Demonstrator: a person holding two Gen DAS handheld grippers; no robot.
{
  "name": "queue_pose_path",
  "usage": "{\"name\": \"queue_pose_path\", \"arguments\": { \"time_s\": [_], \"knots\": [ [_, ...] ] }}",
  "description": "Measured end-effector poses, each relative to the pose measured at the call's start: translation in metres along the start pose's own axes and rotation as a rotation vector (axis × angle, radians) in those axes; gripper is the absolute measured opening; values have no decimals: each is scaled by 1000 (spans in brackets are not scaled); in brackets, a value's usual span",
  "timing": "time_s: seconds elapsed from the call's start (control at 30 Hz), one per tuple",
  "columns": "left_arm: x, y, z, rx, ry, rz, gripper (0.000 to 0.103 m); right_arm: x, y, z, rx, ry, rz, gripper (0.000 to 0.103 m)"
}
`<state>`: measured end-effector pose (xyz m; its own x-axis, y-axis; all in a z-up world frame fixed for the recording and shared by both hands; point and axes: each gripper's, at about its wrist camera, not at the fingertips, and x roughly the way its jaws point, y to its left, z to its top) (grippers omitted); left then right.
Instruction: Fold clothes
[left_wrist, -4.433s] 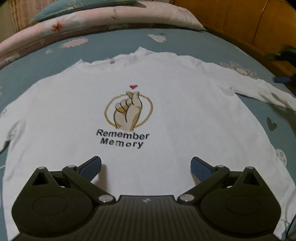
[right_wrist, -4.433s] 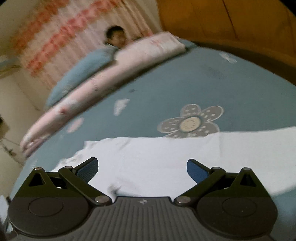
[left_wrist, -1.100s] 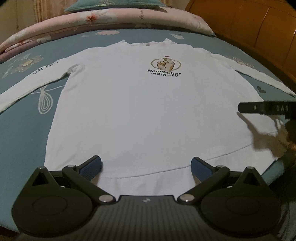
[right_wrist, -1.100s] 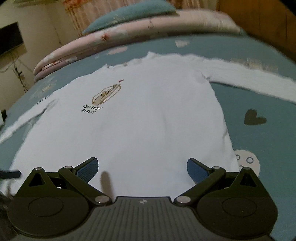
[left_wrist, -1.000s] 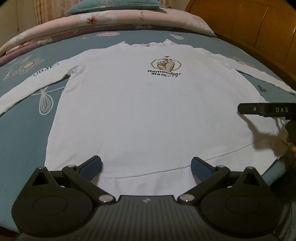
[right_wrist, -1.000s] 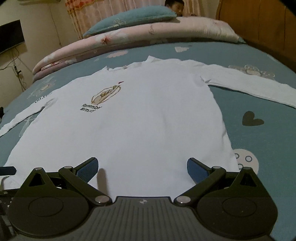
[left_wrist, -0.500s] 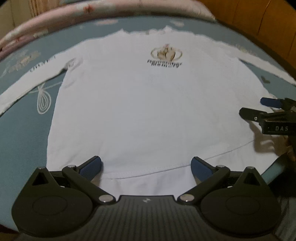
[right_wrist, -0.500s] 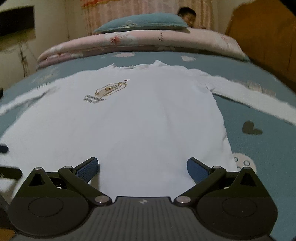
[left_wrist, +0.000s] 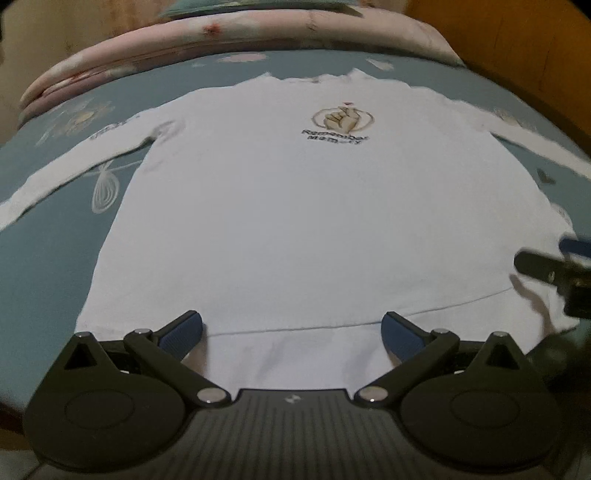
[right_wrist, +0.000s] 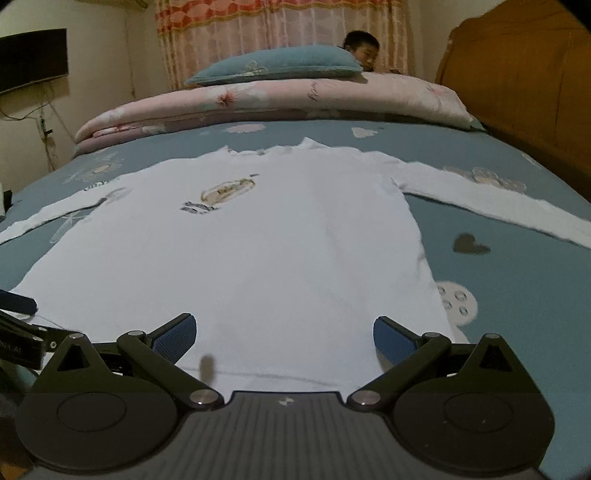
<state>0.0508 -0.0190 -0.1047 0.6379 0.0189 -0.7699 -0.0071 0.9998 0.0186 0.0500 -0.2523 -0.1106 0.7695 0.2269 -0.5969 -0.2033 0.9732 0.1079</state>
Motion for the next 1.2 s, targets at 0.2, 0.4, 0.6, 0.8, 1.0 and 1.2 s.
{"name": "queue_pose_path", "arguments": {
  "time_s": [0.2, 0.4, 0.6, 0.8, 1.0, 1.2],
  "knots": [
    [-7, 3, -18, 7, -81, -27, 102, 10, 6, -6, -19, 33, -70, 103],
    [-6, 4, -24, 17, -133, -30, 103, 4, 7, -16, -30, 3, -73, 103],
    [-5, 4, -26, 13, -150, -27, 103, -11, 9, -30, -60, -42, -91, 103],
    [-5, 5, -24, 15, -144, -28, 103, -17, 13, -29, -63, -79, -83, 103],
    [-4, 6, -23, 22, -131, -35, 103, -9, 26, -29, -114, -55, -33, 103],
    [-5, 5, -24, 17, -130, -35, 103, -18, 13, -38, -88, -53, 10, 103]
  ]
}}
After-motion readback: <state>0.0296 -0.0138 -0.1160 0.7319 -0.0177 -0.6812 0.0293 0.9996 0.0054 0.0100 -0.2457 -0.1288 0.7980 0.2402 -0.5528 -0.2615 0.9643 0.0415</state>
